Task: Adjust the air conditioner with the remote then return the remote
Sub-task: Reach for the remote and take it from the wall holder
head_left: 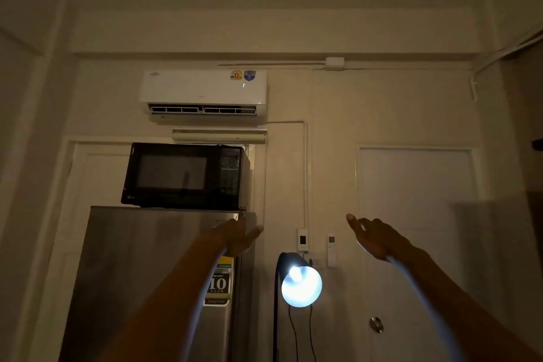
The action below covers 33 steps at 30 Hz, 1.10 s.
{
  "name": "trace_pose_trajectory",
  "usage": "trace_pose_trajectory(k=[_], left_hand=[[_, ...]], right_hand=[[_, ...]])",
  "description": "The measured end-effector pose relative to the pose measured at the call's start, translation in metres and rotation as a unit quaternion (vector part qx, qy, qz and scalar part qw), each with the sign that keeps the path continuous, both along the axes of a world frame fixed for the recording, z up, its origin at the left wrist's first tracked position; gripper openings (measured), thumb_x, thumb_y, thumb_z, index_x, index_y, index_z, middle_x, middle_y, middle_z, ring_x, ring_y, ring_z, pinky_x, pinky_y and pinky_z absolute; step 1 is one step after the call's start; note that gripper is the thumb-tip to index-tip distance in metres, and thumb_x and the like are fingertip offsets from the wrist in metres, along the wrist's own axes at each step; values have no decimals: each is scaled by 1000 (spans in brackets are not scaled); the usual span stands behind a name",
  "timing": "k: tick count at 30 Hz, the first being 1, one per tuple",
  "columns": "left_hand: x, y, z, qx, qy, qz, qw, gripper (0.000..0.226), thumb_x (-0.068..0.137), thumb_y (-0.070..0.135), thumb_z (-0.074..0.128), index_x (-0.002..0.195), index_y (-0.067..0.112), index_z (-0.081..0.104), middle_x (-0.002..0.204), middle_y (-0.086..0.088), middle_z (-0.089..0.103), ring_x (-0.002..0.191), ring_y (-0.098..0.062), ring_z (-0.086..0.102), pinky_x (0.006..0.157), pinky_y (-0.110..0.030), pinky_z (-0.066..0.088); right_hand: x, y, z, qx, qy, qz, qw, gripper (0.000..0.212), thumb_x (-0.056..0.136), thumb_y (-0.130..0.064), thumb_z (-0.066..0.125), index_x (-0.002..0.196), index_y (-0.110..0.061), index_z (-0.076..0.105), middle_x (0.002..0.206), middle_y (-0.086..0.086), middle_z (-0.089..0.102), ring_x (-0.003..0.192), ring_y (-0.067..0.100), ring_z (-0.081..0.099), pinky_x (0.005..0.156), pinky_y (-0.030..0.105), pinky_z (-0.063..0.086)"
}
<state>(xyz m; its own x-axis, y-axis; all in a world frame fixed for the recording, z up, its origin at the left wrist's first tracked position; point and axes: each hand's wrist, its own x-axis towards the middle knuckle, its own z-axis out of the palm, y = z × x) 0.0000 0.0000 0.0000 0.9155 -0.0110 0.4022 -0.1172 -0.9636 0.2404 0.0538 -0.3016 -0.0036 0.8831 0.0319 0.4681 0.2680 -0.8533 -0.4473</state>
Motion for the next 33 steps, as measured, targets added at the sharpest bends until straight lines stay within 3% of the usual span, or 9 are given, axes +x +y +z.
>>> trace_pose_trajectory(k=[4,12,19,24,29,33], left_hand=[[14,-19,-9,17,38,8,999,64,98,52,23,125,2,53,128,-23,59,121,-34,56,107,-46,42],[48,-61,0,12,29,0,999,60,100,44,26,133,-2,45,136,-27,50,126,-40,49,110,-48,38],[81,-87,-3,-11,15,17,1000,68,97,51,25,129,-4,49,135,-29,50,126,-40,50,111,-49,36],[114,-102,-9,4,23,37,999,76,94,59,21,132,0,49,136,-26,52,128,-35,50,114,-47,33],[152,-116,-11,23,28,41,999,80,92,64,21,151,11,24,157,-11,31,143,-30,33,118,-43,26],[186,-125,-12,17,31,39,999,80,91,65,23,150,11,22,157,-12,31,142,-30,34,115,-42,28]], right_hand=[[12,-24,-4,-14,21,-9,1000,76,93,-62,13,129,-9,53,120,14,62,116,33,58,106,46,42],[44,-72,-1,-32,6,-30,999,73,92,-64,14,134,-17,50,133,19,55,120,35,54,106,47,41],[69,-107,1,-29,-6,-28,999,72,93,-63,15,130,-15,54,123,21,61,113,35,59,103,47,44],[92,-118,1,-41,-9,-29,999,72,93,-63,13,136,-19,49,130,19,56,118,35,56,104,48,43],[123,-126,-5,-37,0,-33,999,71,93,-63,14,135,-19,49,135,19,51,123,36,52,107,50,40],[155,-133,-14,-39,11,-32,999,67,95,-60,14,135,-18,49,135,19,51,122,35,52,106,49,40]])
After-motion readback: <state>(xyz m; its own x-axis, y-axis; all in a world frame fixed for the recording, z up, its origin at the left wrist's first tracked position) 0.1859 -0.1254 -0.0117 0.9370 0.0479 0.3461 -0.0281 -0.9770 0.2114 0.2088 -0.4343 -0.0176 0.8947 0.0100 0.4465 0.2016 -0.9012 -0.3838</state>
